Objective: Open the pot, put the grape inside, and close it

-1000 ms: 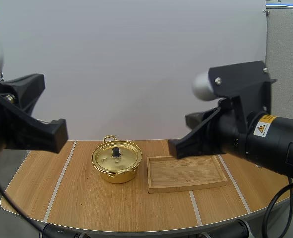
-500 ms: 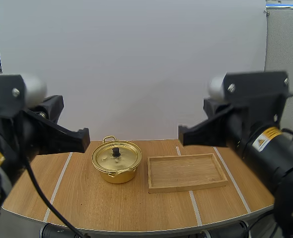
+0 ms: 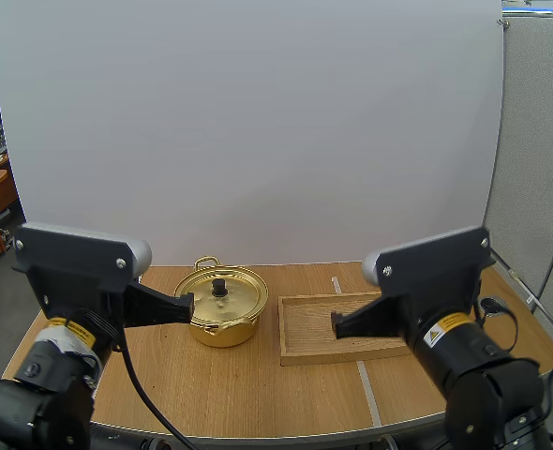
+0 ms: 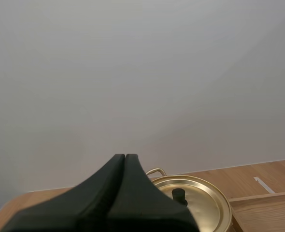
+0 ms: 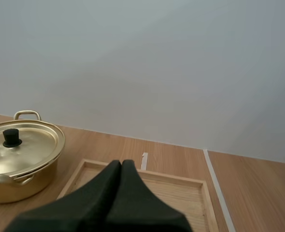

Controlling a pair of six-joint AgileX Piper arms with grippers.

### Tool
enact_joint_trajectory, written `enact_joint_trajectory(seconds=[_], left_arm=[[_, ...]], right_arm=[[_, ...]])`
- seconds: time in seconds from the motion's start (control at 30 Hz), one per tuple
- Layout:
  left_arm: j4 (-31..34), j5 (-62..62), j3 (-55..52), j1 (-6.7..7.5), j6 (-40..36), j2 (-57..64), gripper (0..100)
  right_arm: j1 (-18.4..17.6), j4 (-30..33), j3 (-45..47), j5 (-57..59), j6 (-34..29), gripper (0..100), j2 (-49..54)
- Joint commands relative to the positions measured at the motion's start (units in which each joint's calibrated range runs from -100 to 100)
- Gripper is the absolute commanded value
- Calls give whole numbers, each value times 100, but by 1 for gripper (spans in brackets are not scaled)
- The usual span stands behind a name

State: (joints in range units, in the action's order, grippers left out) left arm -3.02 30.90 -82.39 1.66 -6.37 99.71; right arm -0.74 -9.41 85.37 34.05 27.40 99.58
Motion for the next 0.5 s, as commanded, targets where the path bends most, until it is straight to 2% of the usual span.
enact_joint_trajectory(seconds=[0.0, 0.13, 0.23, 0.27, 0.43, 0.47], left_arm=[[63, -1025, -796, -31, -25, 29, 0], [63, -1347, -1401, -46, -25, 29, 0], [63, -2072, -1761, -52, -25, 29, 0], [43, -1652, -1761, -52, -58, 29, 0], [30, -1049, -1761, -54, -281, 29, 0], [30, -911, -1761, -54, -319, 29, 0]], right_arm=[[30, 10, 656, -470, 16, 0, 42], [30, 10, 1057, -696, 16, 0, 42], [30, 10, 1243, -679, 16, 0, 42], [30, 10, 1302, -679, 16, 0, 42], [30, -16, 1463, -600, 16, 0, 42], [30, -16, 1463, -259, 16, 0, 42]])
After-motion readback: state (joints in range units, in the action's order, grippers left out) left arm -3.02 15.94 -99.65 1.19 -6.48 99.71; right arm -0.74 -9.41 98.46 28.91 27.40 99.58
